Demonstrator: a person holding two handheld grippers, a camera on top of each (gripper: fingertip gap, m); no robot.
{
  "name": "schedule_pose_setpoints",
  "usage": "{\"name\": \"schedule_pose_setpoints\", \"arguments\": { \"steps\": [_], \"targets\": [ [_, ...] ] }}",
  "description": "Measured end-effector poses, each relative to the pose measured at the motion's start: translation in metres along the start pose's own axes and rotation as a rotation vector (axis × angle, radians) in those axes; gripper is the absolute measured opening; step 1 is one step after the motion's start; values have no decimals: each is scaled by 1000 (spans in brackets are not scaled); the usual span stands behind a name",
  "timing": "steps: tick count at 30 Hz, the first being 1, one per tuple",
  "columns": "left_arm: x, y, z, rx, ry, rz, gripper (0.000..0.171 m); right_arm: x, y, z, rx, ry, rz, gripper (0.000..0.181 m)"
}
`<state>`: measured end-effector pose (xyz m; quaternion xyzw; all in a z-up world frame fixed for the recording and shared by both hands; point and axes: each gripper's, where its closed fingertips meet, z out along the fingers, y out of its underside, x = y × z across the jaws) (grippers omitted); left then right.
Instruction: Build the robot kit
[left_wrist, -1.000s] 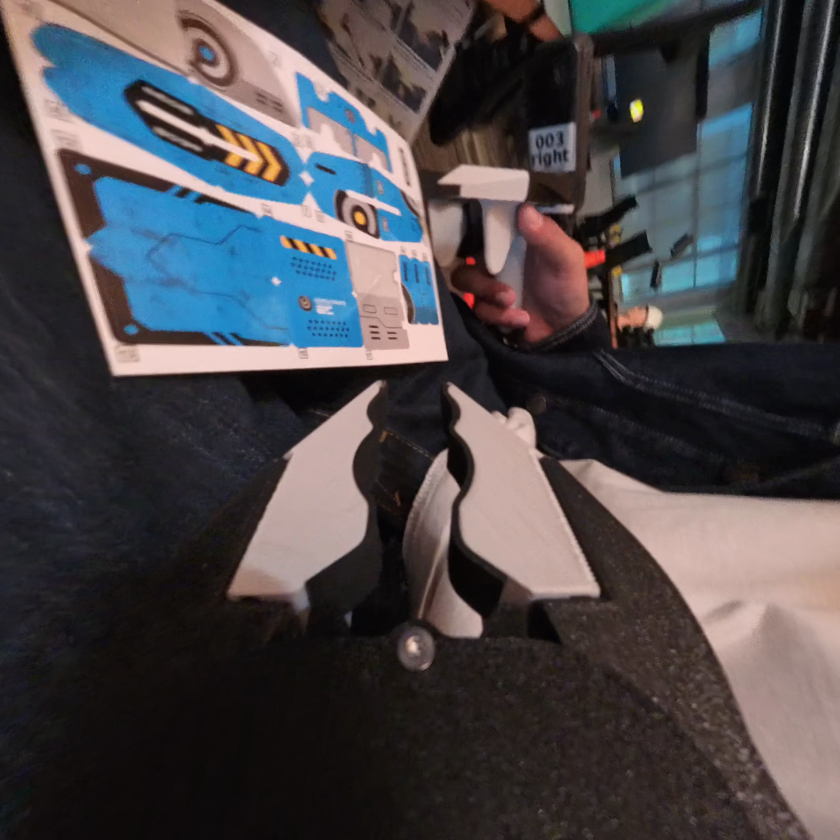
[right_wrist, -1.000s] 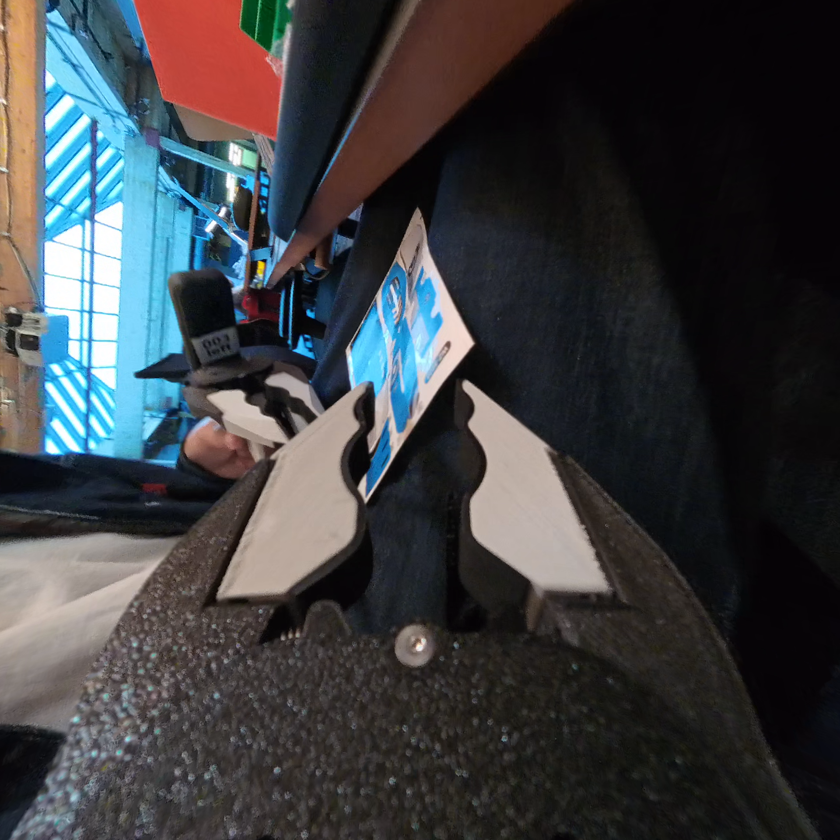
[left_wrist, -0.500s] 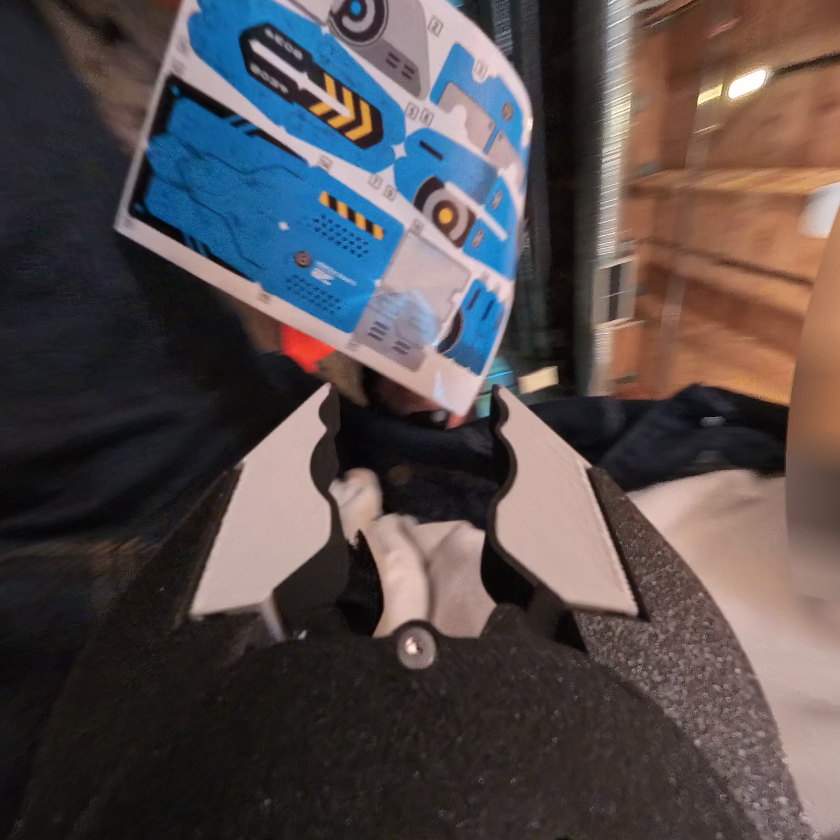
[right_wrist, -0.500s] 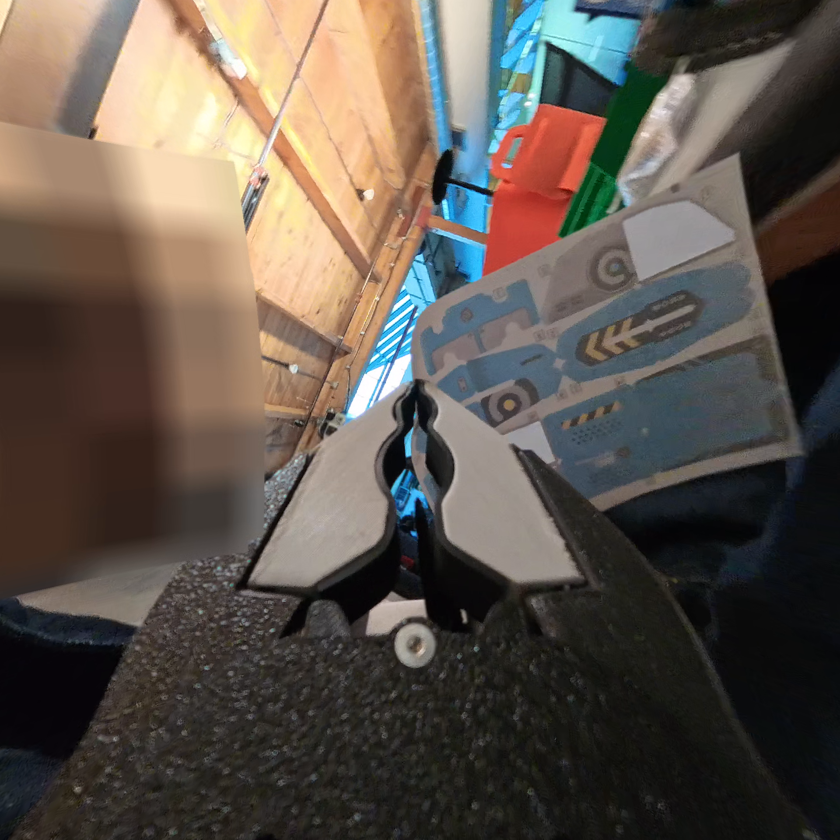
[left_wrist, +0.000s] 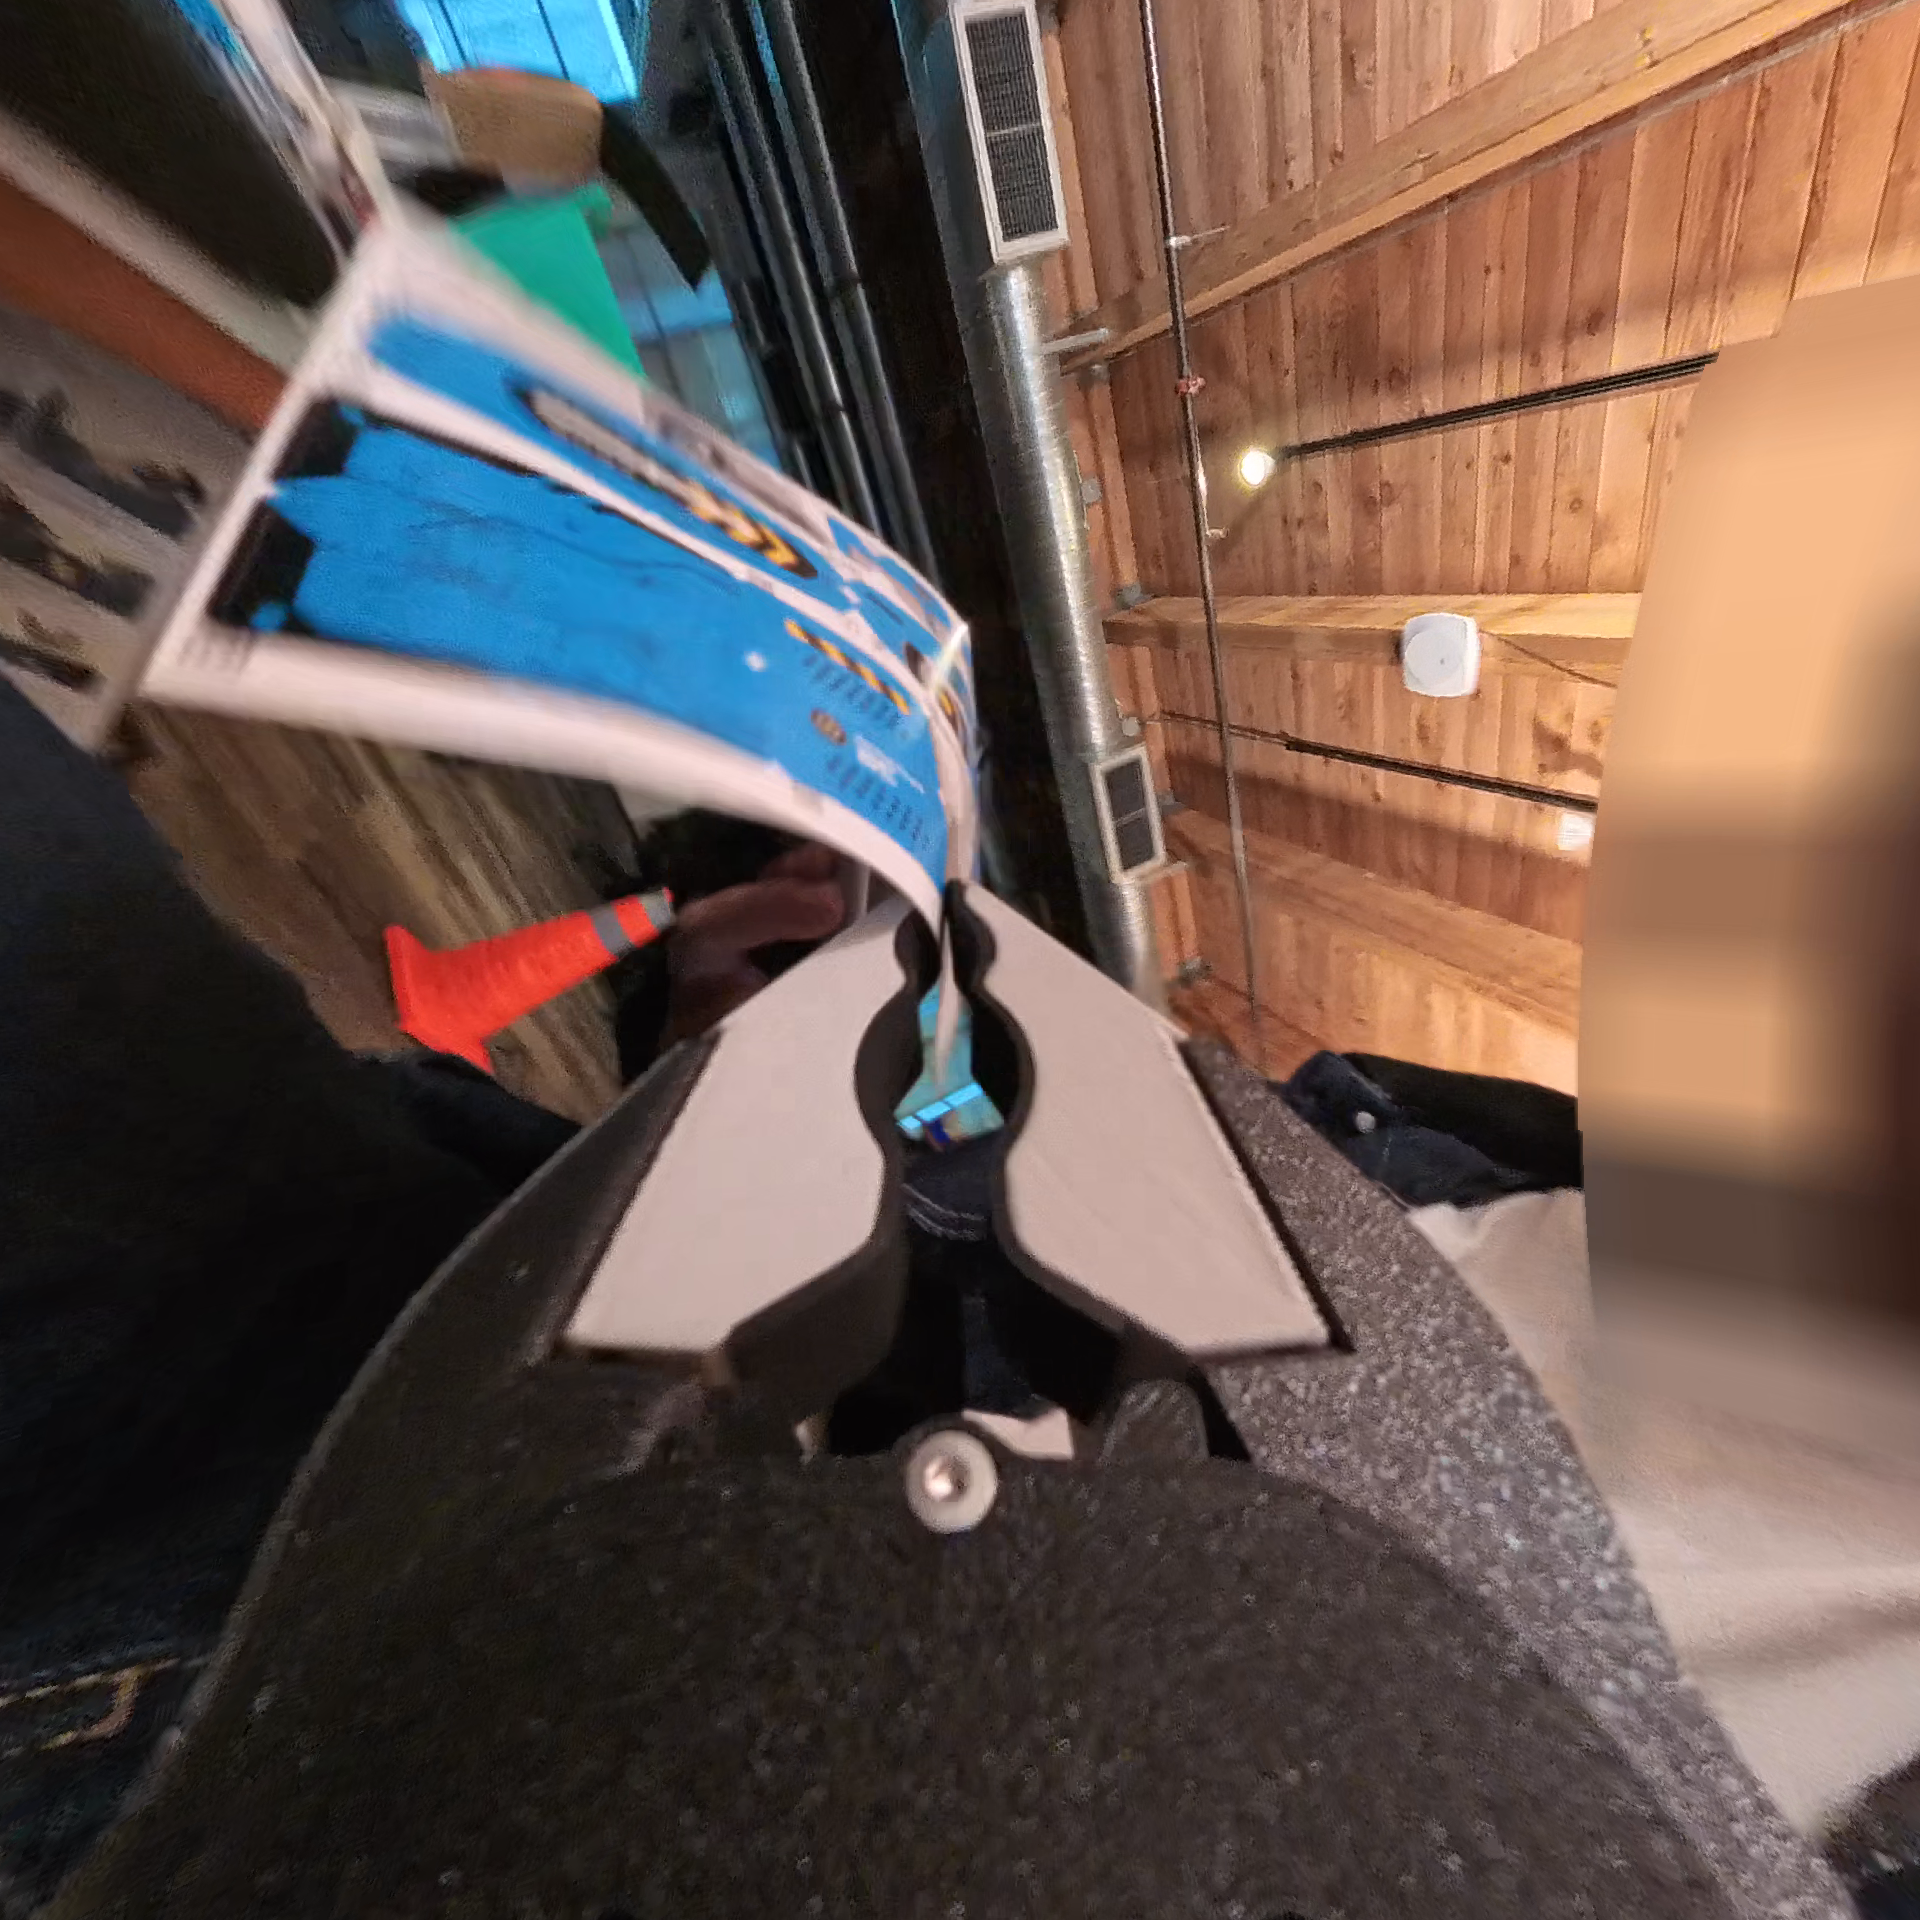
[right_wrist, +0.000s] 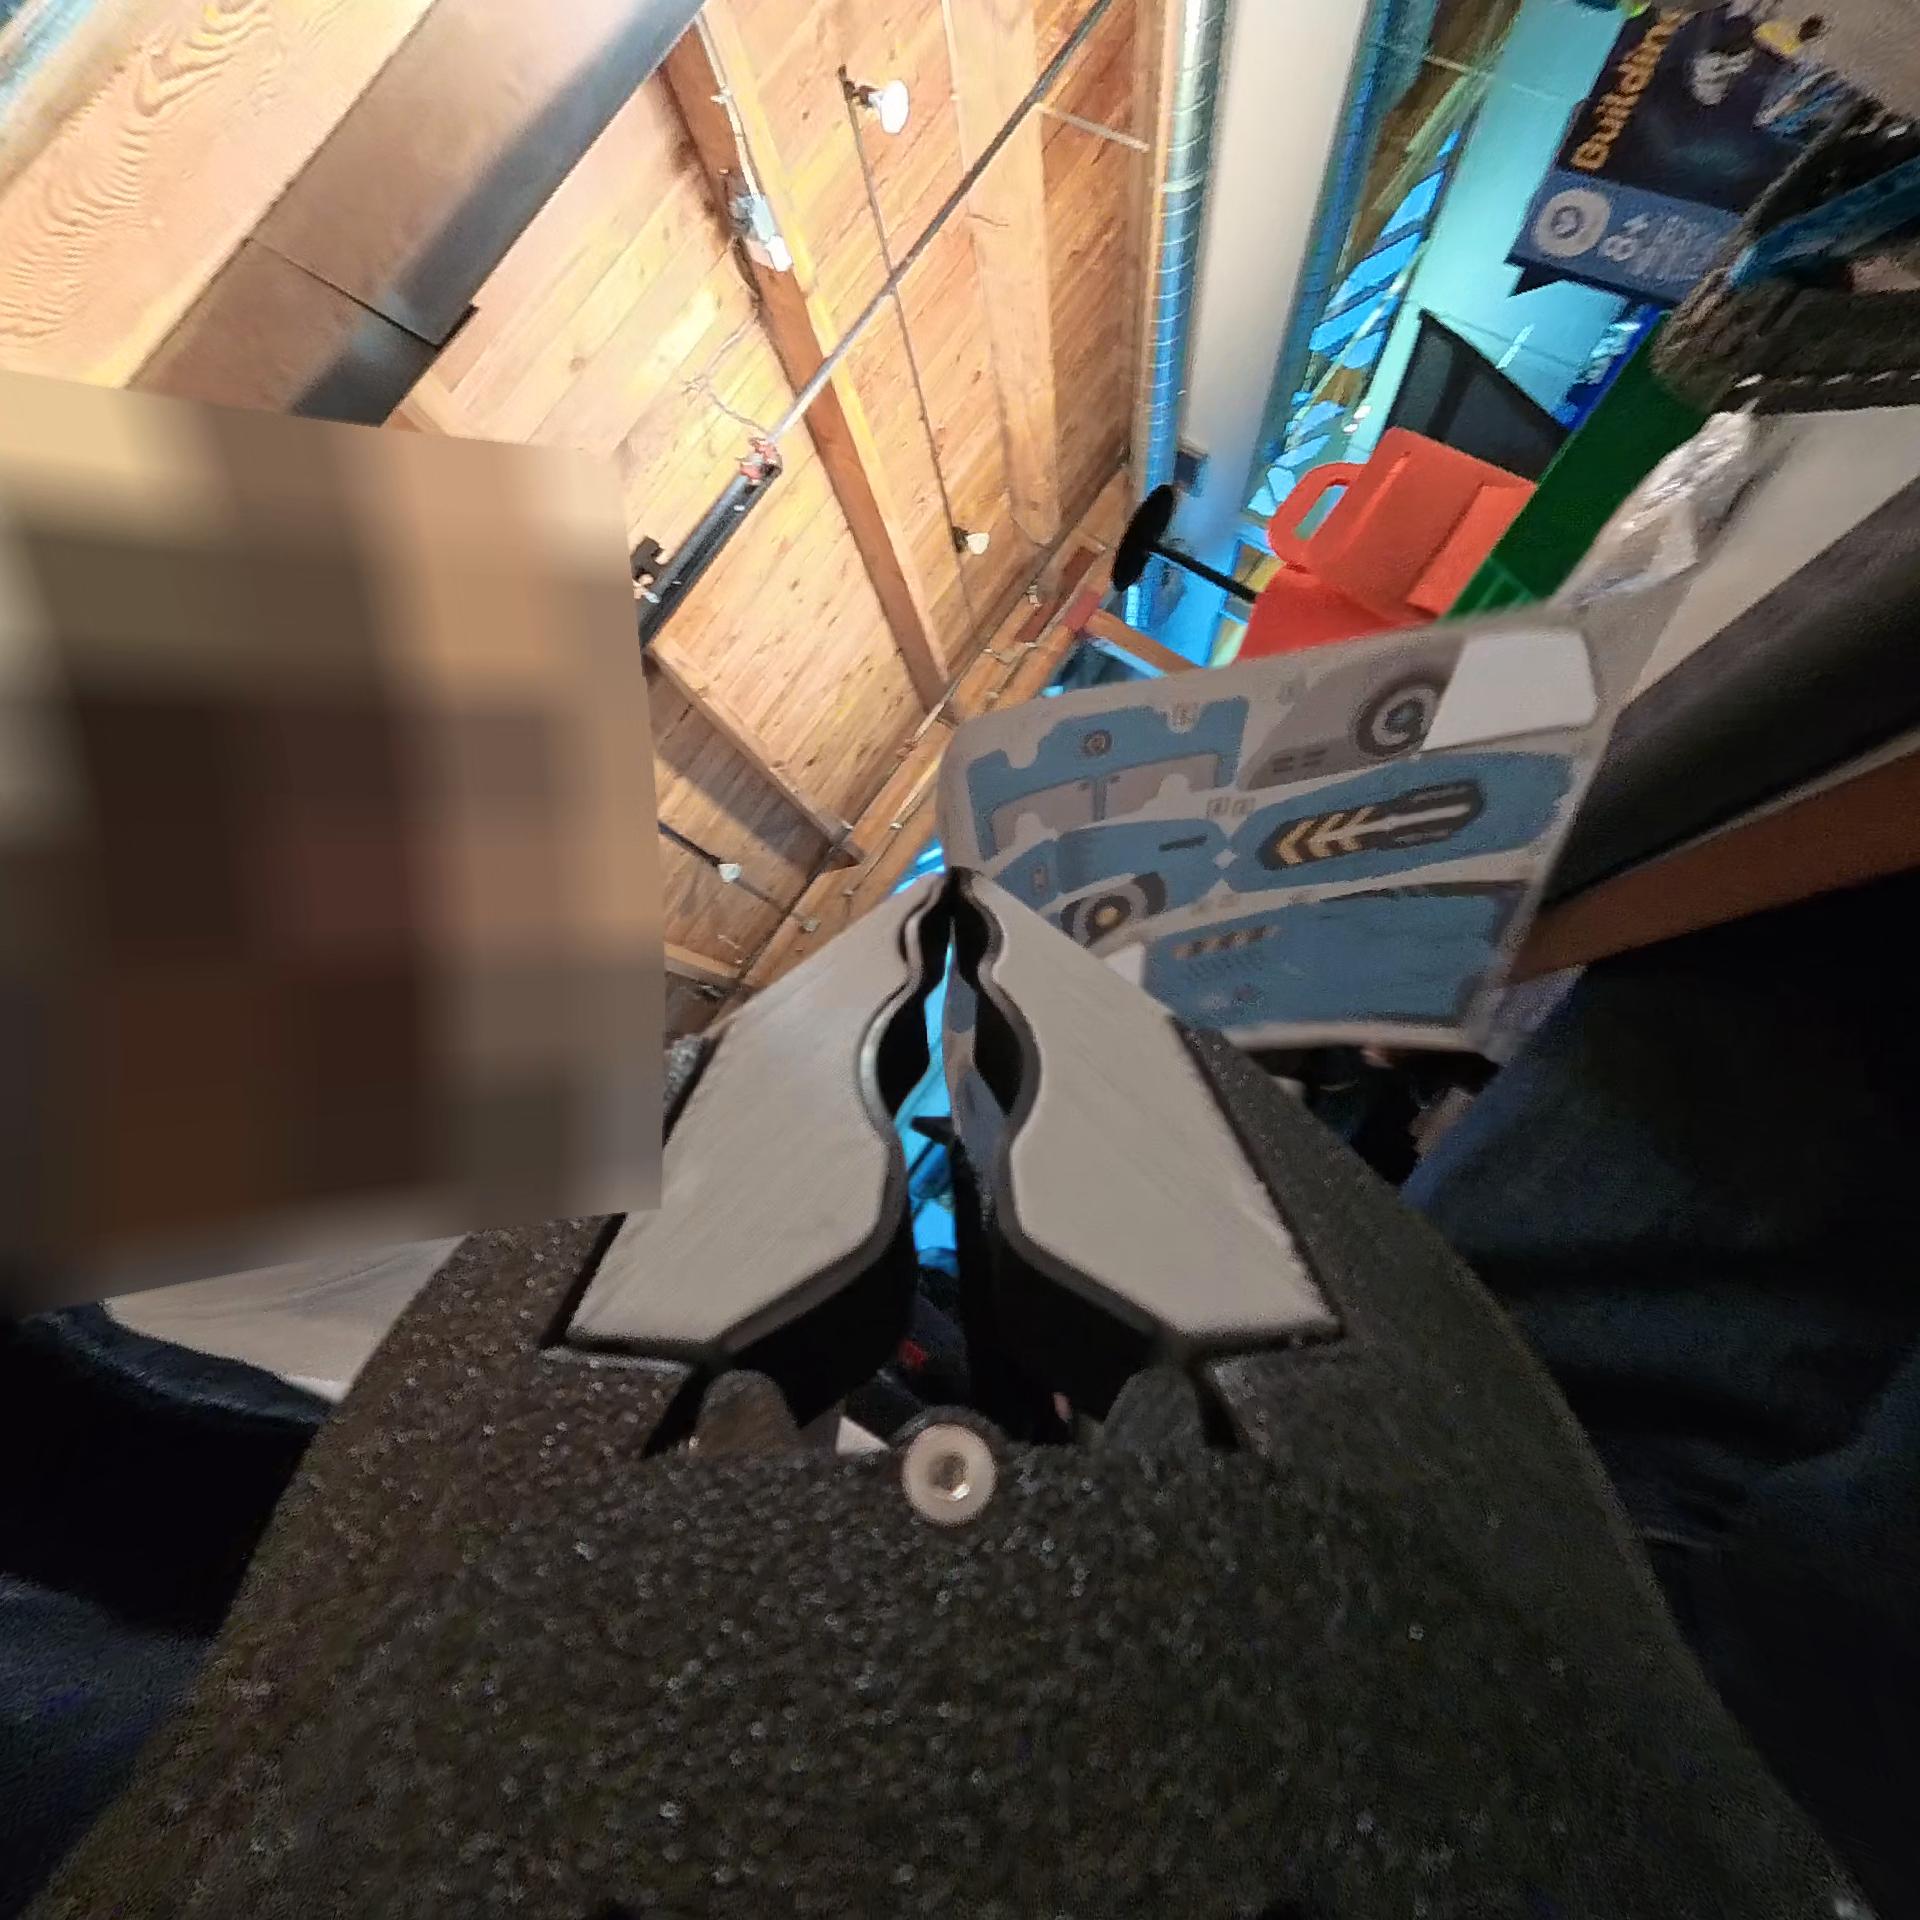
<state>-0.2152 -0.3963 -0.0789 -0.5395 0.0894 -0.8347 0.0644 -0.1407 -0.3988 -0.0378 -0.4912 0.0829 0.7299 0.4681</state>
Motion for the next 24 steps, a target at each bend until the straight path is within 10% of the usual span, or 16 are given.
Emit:
{"name": "schedule_pose_setpoints", "arguments": {
  "steps": [1,5,8,11,14,24],
  "targets": [
    [2,-7,-4,24,-22,45,0,5,1,-1,-8,33,-6,0],
    [15,-18,-15,-24,-121,299,0,30,-3,-10,-61,259,-155,5],
    [22,-16,-27,-136,-234,552,0,29,-27,-20,-156,520,-609,31],
    [26,-9,-37,-268,-294,743,0,-8,30,22,-549,386,-959,35],
    [41,8,-41,-375,-230,916,0,-2,98,55,-877,276,-902,63],
    [41,19,-61,-519,-257,1118,0,29,136,74,-1002,223,-853,27]
  ]
}}
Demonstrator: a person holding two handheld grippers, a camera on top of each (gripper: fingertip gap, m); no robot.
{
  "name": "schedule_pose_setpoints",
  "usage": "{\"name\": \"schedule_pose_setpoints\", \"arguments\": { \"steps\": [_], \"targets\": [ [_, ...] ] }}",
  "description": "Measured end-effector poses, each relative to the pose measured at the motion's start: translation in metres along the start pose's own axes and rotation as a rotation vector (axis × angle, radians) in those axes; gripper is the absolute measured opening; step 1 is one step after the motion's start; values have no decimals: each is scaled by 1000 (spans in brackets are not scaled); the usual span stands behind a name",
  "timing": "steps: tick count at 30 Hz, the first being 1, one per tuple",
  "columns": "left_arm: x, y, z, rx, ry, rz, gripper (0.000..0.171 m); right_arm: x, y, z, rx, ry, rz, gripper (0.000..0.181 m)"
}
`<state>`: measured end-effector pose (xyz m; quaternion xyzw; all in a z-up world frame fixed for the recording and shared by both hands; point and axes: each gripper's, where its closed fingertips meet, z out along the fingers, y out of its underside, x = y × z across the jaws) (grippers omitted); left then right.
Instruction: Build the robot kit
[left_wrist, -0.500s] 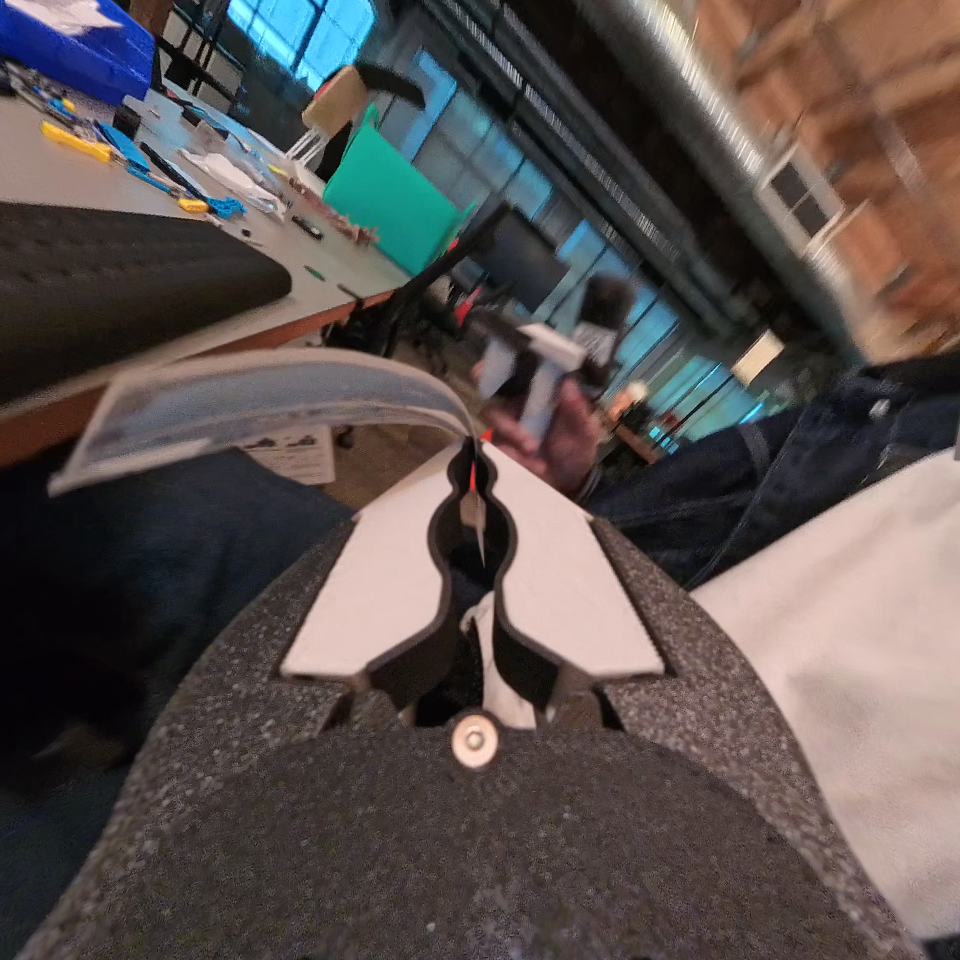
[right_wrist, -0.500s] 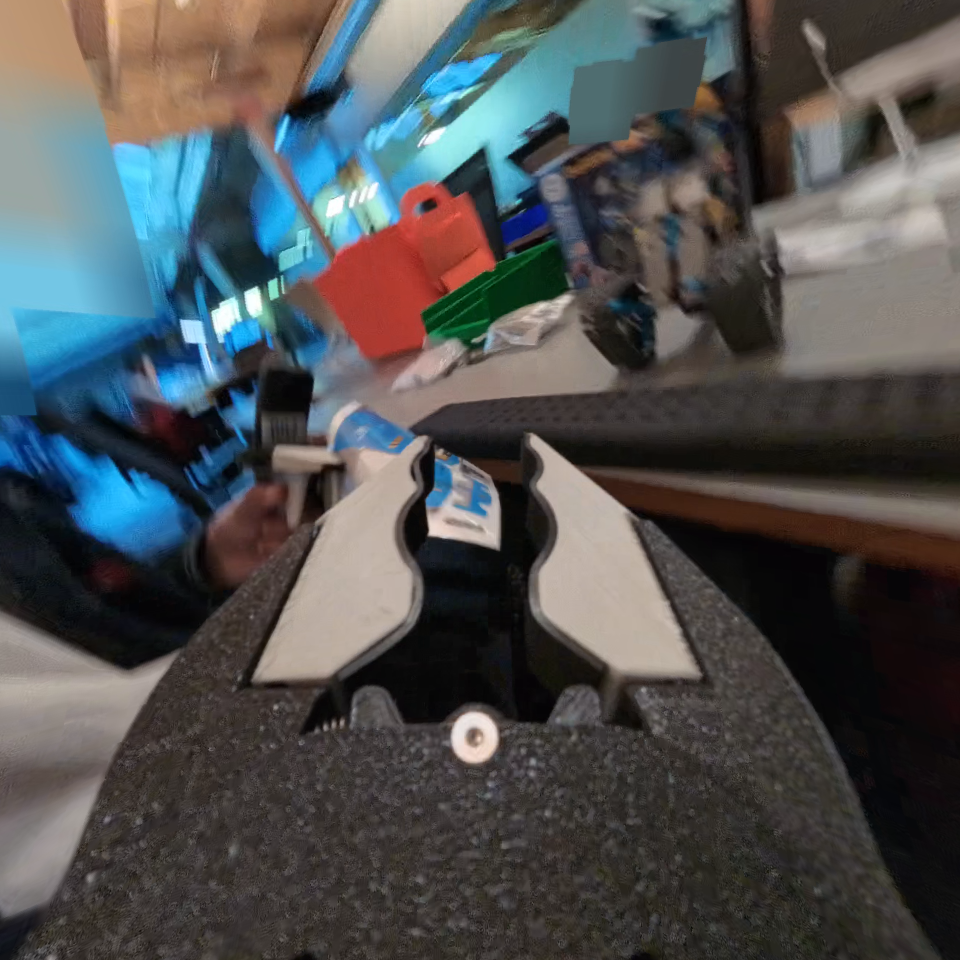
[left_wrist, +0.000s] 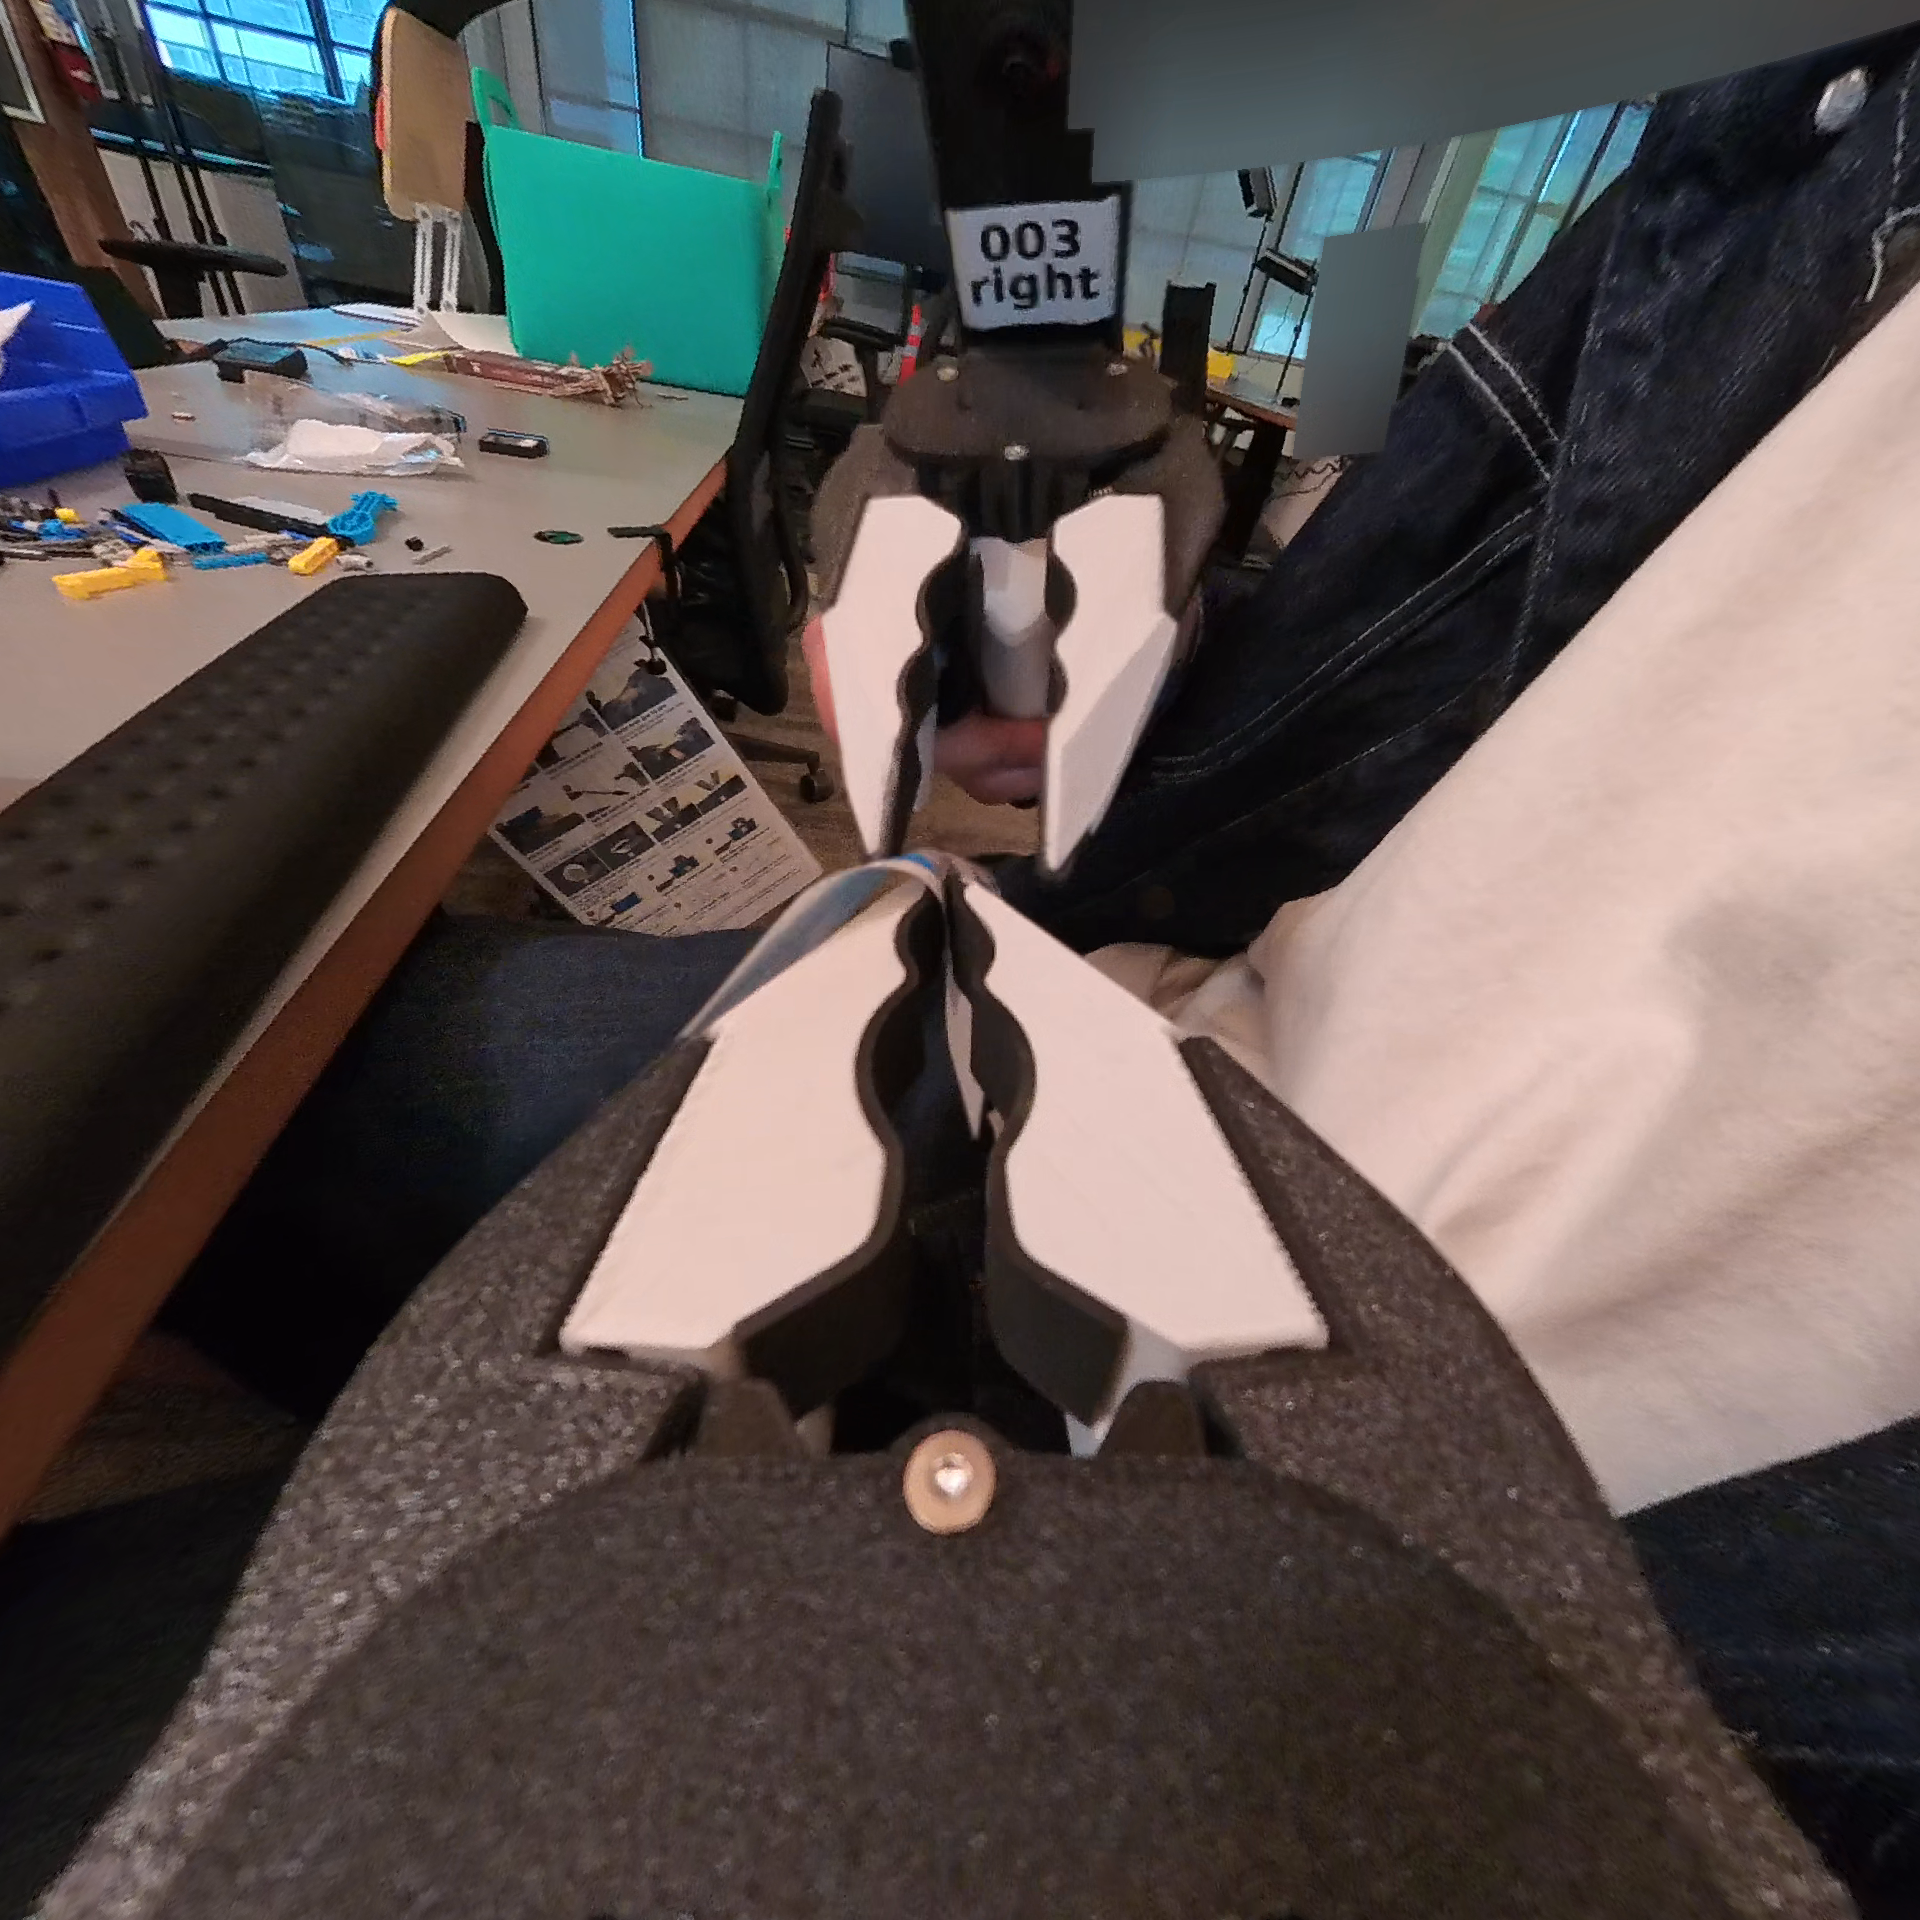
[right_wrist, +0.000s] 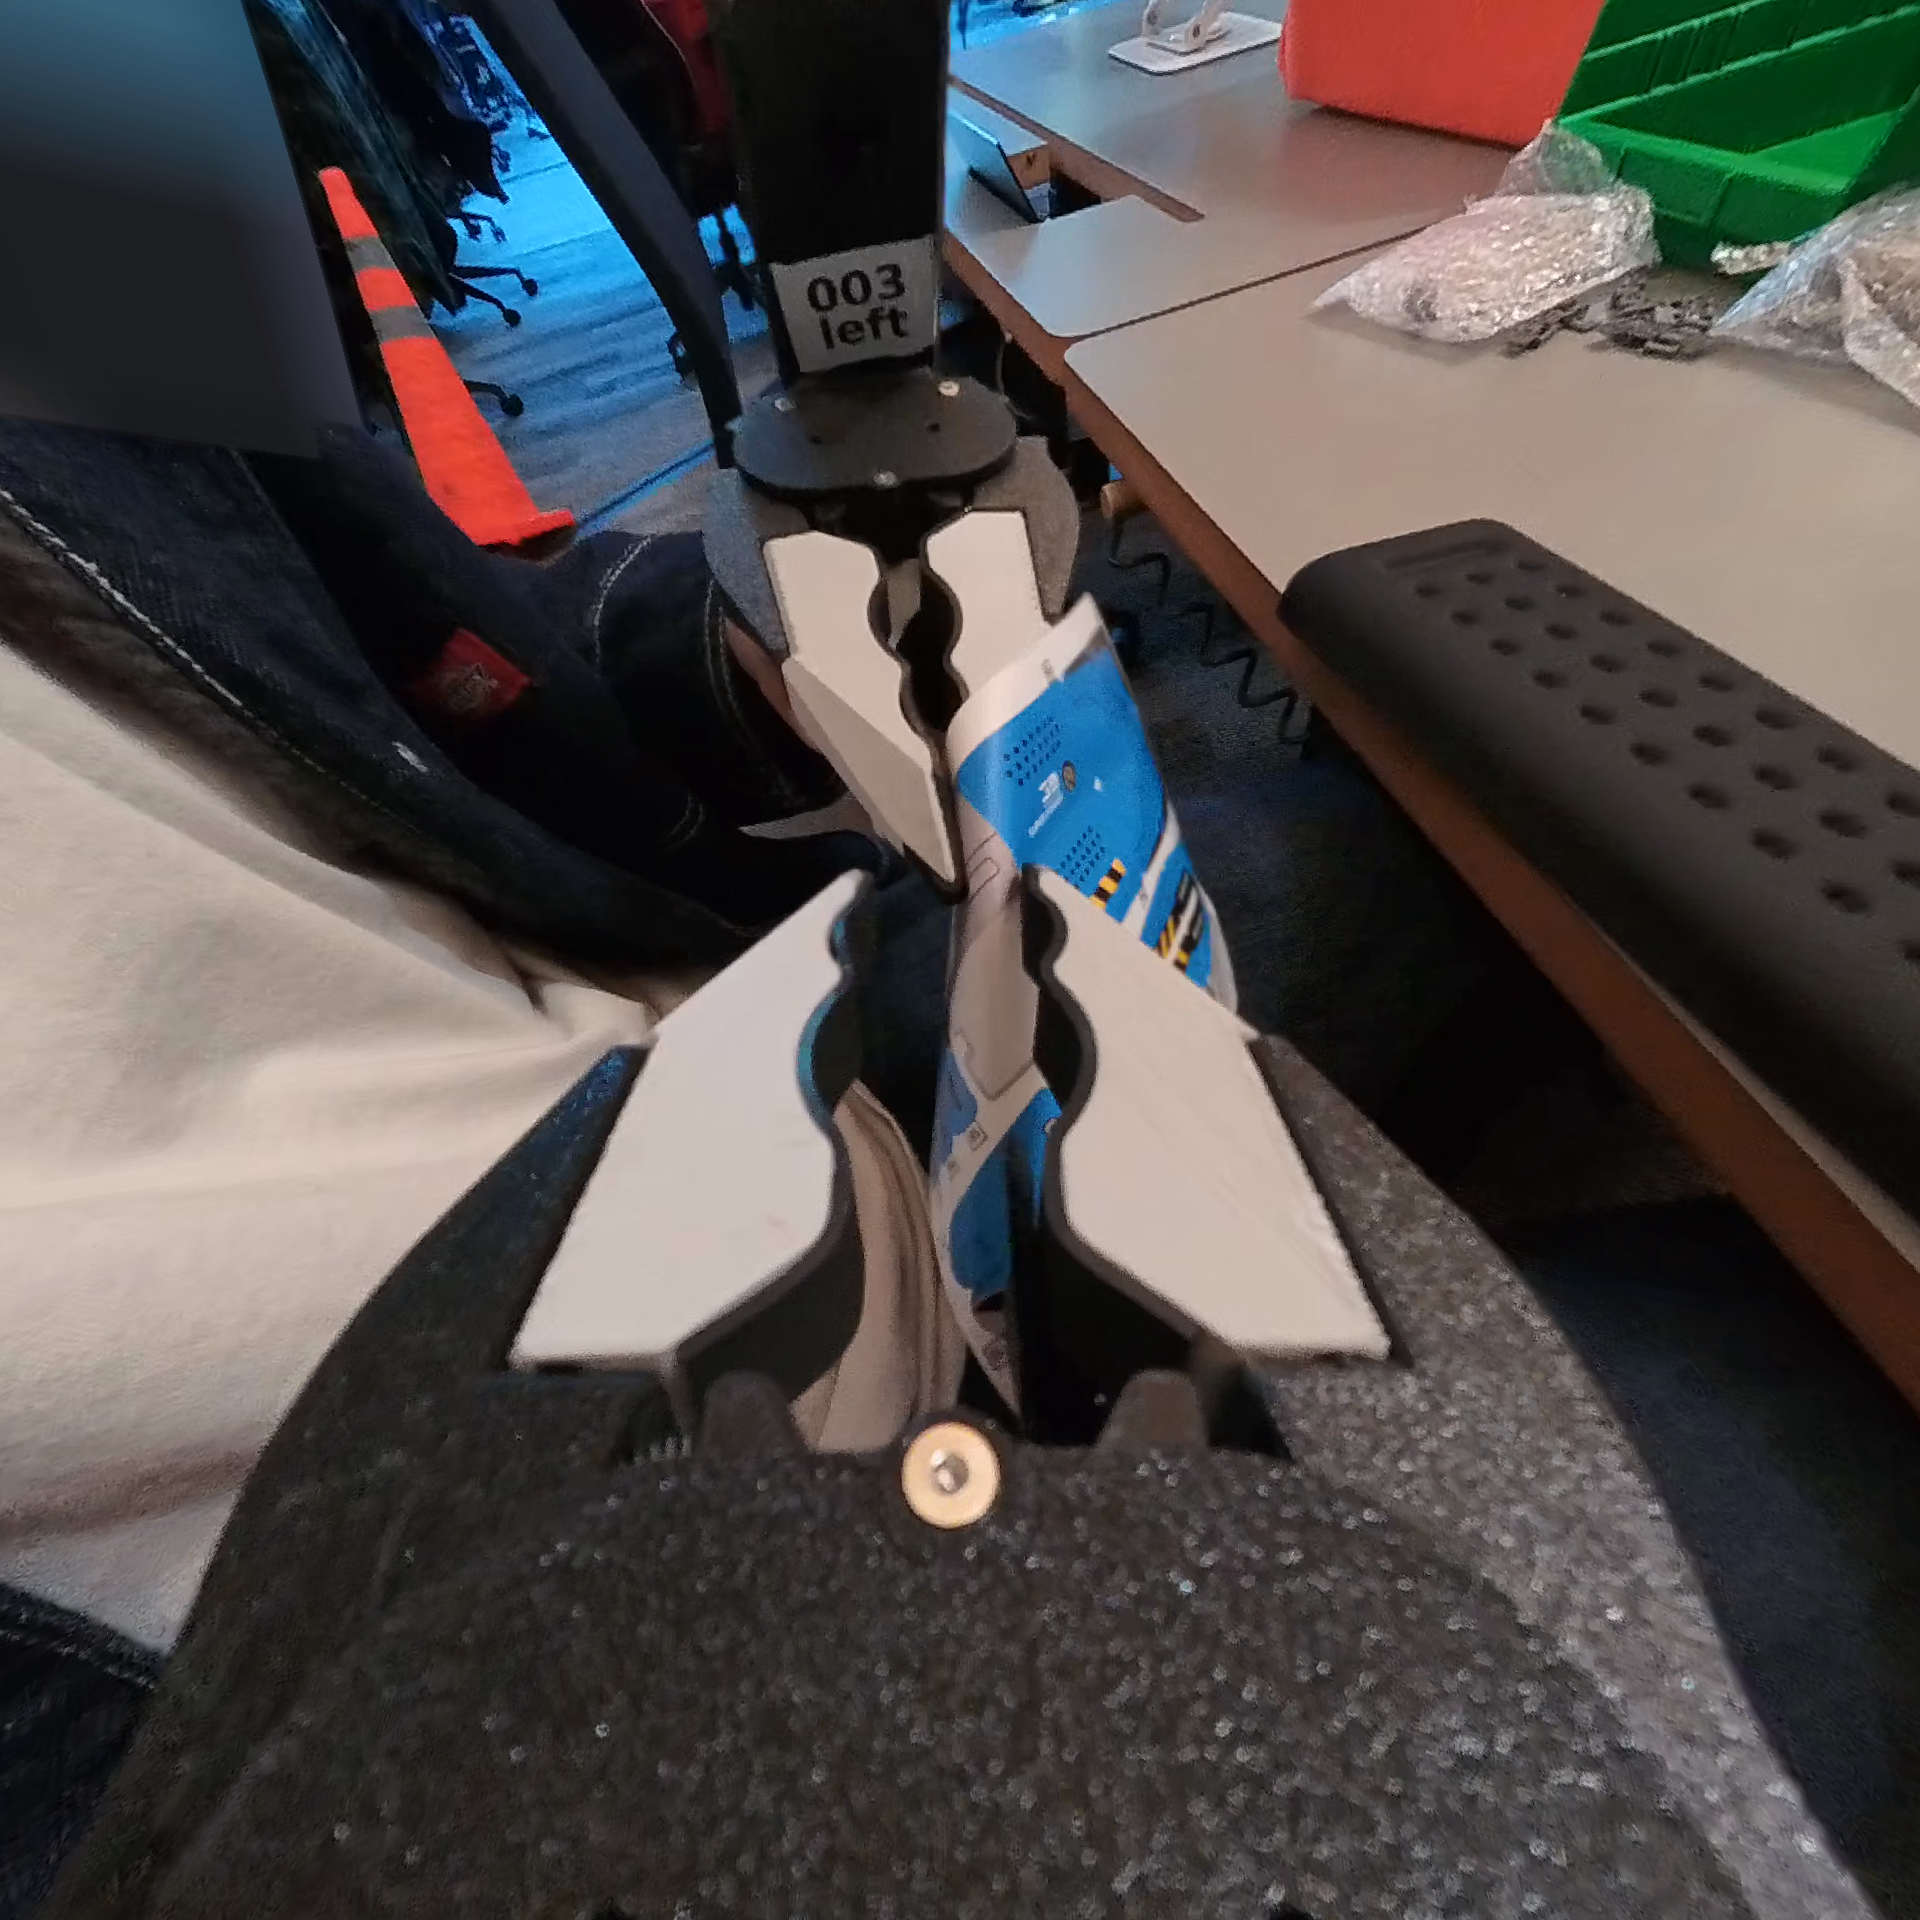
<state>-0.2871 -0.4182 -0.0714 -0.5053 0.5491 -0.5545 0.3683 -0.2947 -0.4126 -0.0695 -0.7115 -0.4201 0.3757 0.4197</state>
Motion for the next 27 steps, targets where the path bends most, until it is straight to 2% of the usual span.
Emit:
{"name": "schedule_pose_setpoints", "arguments": {
  "steps": [3,8,11,18,27],
  "targets": [
    [8,4,2,-23,19,51,0,1,1,1,26,-36,59,23],
    [8,8,1,-42,7,79,0,3,14,4,7,-107,129,30],
    [6,8,1,-43,3,72,0,-5,13,5,22,-173,144,20],
    [1,13,1,-62,-13,45,0,0,13,7,43,-159,143,12],
    [-9,17,0,-76,-51,6,0,17,15,8,41,-38,79,8]
  ]
}}
